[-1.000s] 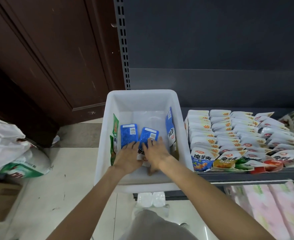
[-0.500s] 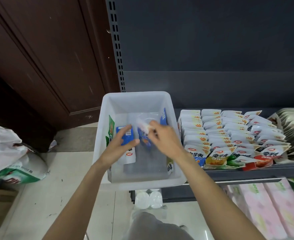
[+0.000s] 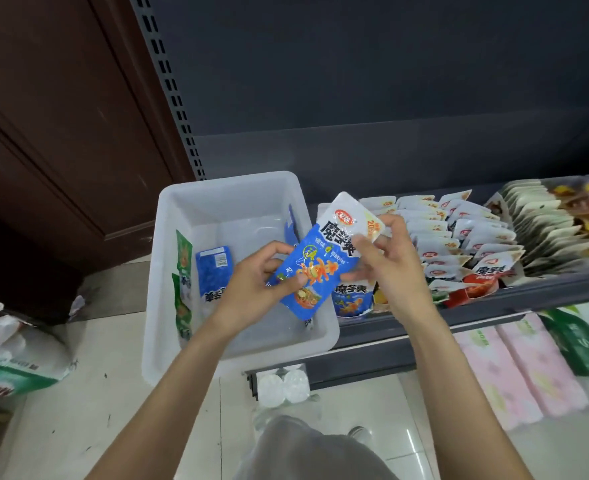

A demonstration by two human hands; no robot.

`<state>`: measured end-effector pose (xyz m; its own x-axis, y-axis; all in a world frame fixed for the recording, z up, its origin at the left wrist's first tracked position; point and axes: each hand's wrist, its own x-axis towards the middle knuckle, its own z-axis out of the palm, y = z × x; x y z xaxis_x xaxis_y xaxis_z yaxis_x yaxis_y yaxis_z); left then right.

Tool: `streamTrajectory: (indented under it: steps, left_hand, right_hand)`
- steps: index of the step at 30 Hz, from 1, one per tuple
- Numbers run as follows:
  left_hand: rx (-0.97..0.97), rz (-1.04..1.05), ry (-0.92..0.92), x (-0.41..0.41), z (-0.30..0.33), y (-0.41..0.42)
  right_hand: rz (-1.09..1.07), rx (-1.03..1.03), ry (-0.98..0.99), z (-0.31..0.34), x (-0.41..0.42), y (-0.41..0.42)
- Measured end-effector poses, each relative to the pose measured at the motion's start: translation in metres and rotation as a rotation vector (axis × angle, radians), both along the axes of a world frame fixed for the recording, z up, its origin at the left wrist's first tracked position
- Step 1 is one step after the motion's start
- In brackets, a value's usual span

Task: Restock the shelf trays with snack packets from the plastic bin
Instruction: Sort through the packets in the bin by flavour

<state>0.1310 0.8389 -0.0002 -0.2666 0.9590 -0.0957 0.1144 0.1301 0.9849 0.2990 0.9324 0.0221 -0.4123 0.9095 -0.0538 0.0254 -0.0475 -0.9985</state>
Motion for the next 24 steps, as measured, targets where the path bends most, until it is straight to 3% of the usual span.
streamTrajectory:
  steps: [4, 9, 16, 24]
  left_hand:
    - [0.043, -0.08, 0.133, 0.026, -0.014, 0.016]
    - [0.051, -0.042, 0.758, 0.049, -0.036, 0.036]
    - [0.123, -0.035, 0.702, 0.055, -0.044, 0.044]
    - [0.16, 0.012, 0.745, 0.059, -0.037, 0.044]
  right_hand:
    - [-0.009, 0.074, 0.005, 0.0, 0.031, -0.003]
    - [-0.049, 0.28, -0.199, -0.022, 0.057, -0.007]
    - [-0.067, 0.386, -0.443, -0.063, 0.068, 0.002]
    - [-0.1, 0.463, -0.34, -0.075, 0.066, -0.002]
